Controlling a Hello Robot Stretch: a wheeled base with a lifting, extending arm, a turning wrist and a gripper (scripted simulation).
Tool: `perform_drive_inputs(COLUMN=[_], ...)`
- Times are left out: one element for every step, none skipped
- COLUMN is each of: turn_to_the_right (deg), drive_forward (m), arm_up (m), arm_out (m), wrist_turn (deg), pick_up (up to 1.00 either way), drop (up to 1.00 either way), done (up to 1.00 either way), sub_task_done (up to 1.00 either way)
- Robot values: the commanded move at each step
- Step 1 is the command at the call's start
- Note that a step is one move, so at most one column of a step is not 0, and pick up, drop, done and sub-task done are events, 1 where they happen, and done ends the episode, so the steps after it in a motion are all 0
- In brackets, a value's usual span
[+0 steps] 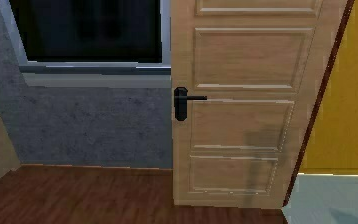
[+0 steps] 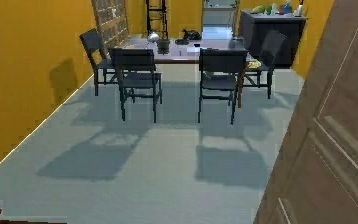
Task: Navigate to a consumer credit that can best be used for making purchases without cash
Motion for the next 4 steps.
perform_drive_inputs(turn_to_the_right=[0.0, -45.0, -18.0, 0.0], drive_forward=[0.05, 0.0, 0.0, 1.0], arm_up=[0.0, 0.0, 0.0, 0.0], arm_out=[0.0, 0.0, 0.0, 0.0], wrist_turn=[0.0, 0.0, 0.0, 0.0], pick_up=[0.0, 0.0, 0.0, 0.0], drop=[0.0, 0.0, 0.0, 0.0], done=[0.0, 0.0, 0.0, 0.0], sub_task_done=[0.0, 0.0, 0.0, 0.0])
